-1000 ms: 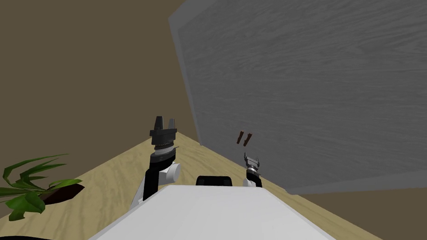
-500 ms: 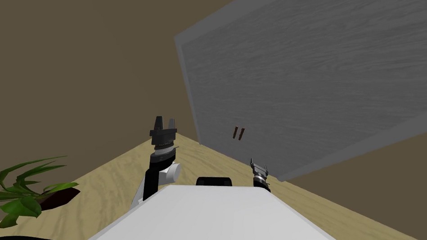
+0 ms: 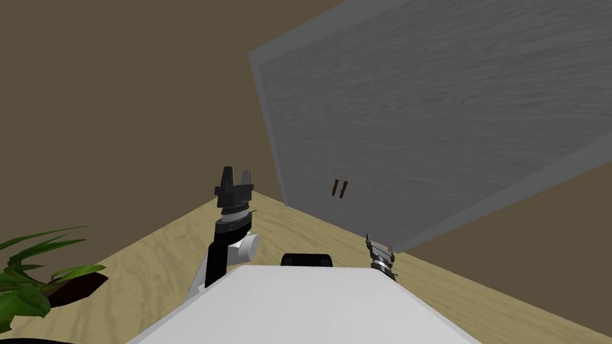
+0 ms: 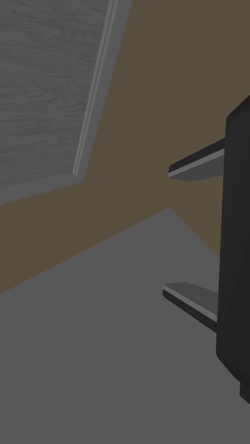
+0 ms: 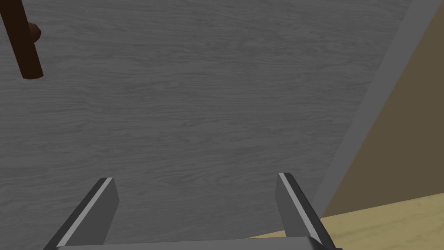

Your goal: Pull the door open

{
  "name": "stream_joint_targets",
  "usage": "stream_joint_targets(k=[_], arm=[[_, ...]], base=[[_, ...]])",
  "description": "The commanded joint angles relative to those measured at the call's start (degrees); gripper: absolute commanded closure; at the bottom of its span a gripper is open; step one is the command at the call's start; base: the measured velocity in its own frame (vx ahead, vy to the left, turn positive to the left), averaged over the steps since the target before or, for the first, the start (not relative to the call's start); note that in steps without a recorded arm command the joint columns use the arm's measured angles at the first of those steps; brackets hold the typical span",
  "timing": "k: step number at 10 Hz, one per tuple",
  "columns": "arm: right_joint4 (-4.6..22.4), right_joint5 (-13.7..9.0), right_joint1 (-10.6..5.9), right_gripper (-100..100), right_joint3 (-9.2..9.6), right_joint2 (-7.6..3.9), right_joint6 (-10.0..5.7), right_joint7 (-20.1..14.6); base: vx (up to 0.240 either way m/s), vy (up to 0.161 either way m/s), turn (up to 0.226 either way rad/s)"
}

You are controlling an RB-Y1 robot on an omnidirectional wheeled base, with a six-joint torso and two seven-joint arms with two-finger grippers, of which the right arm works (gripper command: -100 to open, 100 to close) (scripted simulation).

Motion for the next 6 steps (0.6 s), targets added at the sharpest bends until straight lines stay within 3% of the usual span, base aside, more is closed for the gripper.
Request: stream_joint_targets(k=[1, 2, 4, 5, 6], arm=[[1.58, -0.52, 1.08, -100, -0.94, -1.55, -0.26, -1.02], [1.79, -0.64, 1.37, -100, -1.16, -1.86, -0.26, -1.19], [3.01, -1.32, 2.87, -100, -2.37, -3.78, -0.21, -2.30], [4.60, -1.32, 2.87, -100, -2.37, -3.78, -0.21, -2.30], [3.52, -1.32, 2.87, -100, -2.37, -3.78, -0.21, -2.30]], base=[[-0.068, 0.009, -0.130], [-0.071, 0.011, -0.076], [-0.060, 0.019, -0.079], [-0.029, 0.008, -0.016], [-0.007, 0.000, 0.005]])
